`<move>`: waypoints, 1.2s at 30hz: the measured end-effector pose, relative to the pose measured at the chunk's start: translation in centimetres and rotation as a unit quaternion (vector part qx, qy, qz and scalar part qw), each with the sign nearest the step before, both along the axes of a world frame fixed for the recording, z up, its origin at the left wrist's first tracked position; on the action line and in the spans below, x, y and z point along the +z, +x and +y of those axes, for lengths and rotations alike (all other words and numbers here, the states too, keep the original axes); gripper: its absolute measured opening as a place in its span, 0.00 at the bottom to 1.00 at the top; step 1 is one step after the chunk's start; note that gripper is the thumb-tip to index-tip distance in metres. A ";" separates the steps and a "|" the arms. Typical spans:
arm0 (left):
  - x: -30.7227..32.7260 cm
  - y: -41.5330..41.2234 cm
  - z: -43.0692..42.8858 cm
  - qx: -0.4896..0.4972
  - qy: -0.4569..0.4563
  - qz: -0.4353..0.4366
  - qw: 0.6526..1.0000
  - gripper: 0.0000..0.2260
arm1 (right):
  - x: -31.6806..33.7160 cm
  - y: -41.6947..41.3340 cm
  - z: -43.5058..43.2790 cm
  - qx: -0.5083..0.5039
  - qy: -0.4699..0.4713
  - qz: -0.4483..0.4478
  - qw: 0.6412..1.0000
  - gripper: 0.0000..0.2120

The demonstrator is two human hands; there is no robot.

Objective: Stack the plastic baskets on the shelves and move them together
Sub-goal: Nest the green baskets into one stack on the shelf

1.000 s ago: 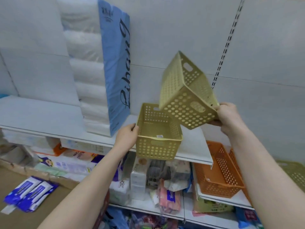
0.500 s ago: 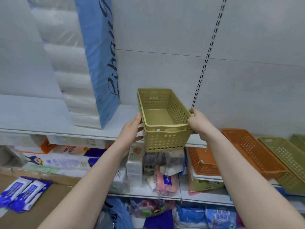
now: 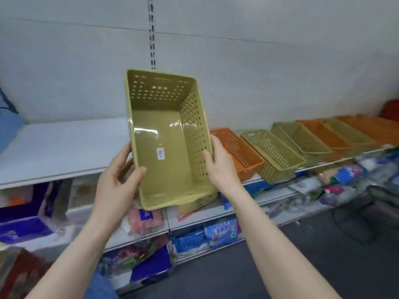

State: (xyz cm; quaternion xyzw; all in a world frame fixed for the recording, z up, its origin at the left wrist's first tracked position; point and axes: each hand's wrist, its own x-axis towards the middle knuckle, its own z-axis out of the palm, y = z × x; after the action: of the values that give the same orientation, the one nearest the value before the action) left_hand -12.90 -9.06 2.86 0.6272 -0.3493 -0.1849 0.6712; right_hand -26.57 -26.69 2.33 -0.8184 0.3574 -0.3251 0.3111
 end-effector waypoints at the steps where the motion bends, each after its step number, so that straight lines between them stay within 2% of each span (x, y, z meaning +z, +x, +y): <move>1: -0.3 -1.5 -1.5 -0.008 0.012 -0.016 1.000 0.25 | -0.5 -2.0 -1.5 -0.017 -0.004 -0.001 1.000 0.18; 7: -3.2 -10.9 -13.2 -0.098 0.062 -0.037 0.993 0.21 | -3.2 -16.1 -11.9 -0.125 0.005 0.049 0.991 0.21; 10: -6.3 -15.2 -20.0 -0.129 0.116 -0.074 0.982 0.18 | -4.0 -23.9 -17.8 -0.169 0.011 0.082 0.982 0.21; 13: -8.9 -18.7 -25.8 -0.129 0.172 -0.151 0.965 0.18 | -3.4 -29.5 -22.9 -0.200 -0.003 0.091 0.976 0.19; 15: -10.3 -20.2 -29.2 -0.123 0.224 -0.225 0.940 0.20 | -2.5 -31.6 -26.0 -0.206 0.002 0.079 0.975 0.18; 17: -11.1 -20.9 -32.0 -0.111 0.274 -0.280 0.914 0.22 | -1.7 -32.3 -29.0 -0.207 0.009 0.061 0.976 0.17; 21: -12.4 -20.6 -37.2 -0.100 0.320 -0.331 0.882 0.24 | -1.0 -30.4 -35.0 -0.201 -0.010 0.056 0.978 0.16; 25: -13.9 -19.8 -40.8 -0.109 0.385 -0.324 0.857 0.24 | -2.7 -26.2 -40.1 -0.195 -0.034 0.118 0.973 0.19; 29: -15.9 -19.0 -41.6 -0.104 0.376 -0.365 0.846 0.18 | -5.7 -23.8 -43.6 -0.170 -0.015 0.214 0.962 0.20; 33: -16.4 -18.4 -41.2 -0.093 0.383 -0.394 0.830 0.16 | -8.4 -22.5 -45.6 -0.109 0.060 0.298 0.946 0.22; 36: -16.2 -18.0 -40.6 -0.094 0.406 -0.362 0.834 0.14 | -10.6 -21.9 -45.9 -0.069 0.113 0.287 0.949 0.23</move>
State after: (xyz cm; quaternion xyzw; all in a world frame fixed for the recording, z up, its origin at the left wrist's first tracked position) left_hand -30.90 -49.69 -13.37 0.8294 -0.5184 -0.1318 0.1613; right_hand -48.42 -72.57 -8.27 -0.8099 0.5217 -0.0544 0.2625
